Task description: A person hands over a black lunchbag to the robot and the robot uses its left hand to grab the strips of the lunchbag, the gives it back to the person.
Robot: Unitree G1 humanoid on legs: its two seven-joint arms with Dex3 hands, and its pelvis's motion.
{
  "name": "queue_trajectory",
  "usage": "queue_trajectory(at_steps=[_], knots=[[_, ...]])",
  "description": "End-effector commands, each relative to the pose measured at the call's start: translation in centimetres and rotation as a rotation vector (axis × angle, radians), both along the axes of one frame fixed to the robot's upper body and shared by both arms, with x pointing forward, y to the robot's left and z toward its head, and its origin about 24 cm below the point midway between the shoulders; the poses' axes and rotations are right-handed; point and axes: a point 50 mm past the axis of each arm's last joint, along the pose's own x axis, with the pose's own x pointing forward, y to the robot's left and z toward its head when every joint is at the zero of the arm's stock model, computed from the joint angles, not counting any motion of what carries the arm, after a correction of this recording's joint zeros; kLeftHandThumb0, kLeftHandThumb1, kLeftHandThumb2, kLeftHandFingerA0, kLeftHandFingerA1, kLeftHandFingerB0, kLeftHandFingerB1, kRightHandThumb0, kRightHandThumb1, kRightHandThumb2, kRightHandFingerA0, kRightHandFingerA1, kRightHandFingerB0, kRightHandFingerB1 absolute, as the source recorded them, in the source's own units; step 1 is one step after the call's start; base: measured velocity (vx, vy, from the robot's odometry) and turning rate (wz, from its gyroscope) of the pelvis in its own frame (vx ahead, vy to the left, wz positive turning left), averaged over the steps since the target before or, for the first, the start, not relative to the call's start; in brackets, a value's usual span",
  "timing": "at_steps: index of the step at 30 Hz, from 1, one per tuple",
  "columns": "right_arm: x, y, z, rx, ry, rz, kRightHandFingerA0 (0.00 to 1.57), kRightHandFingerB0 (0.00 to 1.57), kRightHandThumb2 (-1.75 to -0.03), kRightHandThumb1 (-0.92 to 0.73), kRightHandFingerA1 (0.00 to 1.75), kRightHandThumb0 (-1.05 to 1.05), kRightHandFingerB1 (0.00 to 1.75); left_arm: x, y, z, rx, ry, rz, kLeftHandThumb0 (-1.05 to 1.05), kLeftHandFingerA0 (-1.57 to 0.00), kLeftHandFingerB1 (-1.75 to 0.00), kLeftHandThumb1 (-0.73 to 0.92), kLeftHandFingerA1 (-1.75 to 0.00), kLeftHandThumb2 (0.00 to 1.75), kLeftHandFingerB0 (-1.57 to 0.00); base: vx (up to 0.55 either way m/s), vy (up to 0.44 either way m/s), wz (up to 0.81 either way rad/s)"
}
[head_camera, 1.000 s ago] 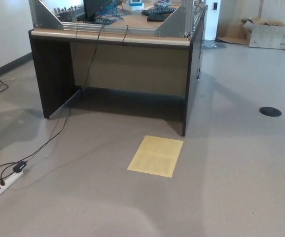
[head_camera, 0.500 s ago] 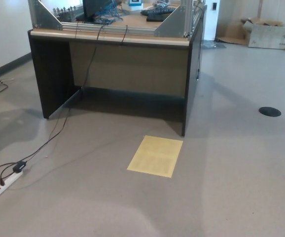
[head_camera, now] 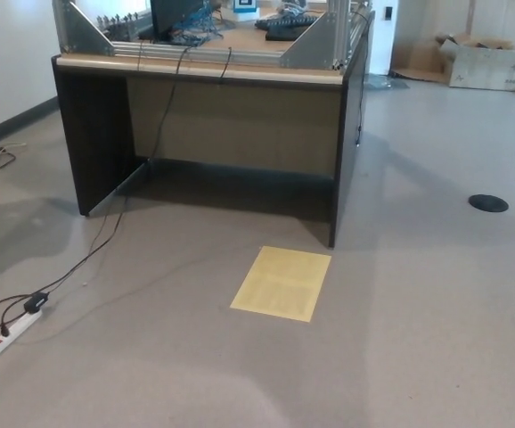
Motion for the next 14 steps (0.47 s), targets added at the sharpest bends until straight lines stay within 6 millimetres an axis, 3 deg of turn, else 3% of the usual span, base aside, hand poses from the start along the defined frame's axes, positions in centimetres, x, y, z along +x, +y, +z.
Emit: queue_trajectory(at_steps=[1, 9, 14], knots=[[-1.1, -0.8, -0.3, -0.011, 0.005, -0.02, 0.6, 0.51, -0.92, -0.55, 0.64, -0.48, 0.57, -0.7, 0.6, 0.1, 0.022, 0.017, -0.002, -0.71, -0.07, -0.29, 0.46, -0.25, 0.81, -0.1, 0.0, 0.0, 0.0], [0.5, -0.6, 0.4, -0.013, -0.023, -0.028, 0.6, 0.52, -0.92, -0.55, 0.64, -0.48, 0.58, 0.6, 0.6, 0.5, 0.028, -0.016, 0.002, -0.69, -0.06, -0.31, 0.45, -0.26, 0.79, -0.11, 0.0, 0.0, 0.0], [-0.6, -0.6, -0.2, -0.014, 0.014, -0.005, 0.58, 0.49, -0.93, -0.57, 0.63, -0.5, 0.57, -0.5, 0.8, 0.1, 0.024, 0.019, 0.003, -0.71, -0.07, -0.29, 0.46, -0.25, 0.81, -0.1, 0.0, 0.0, 0.0]])
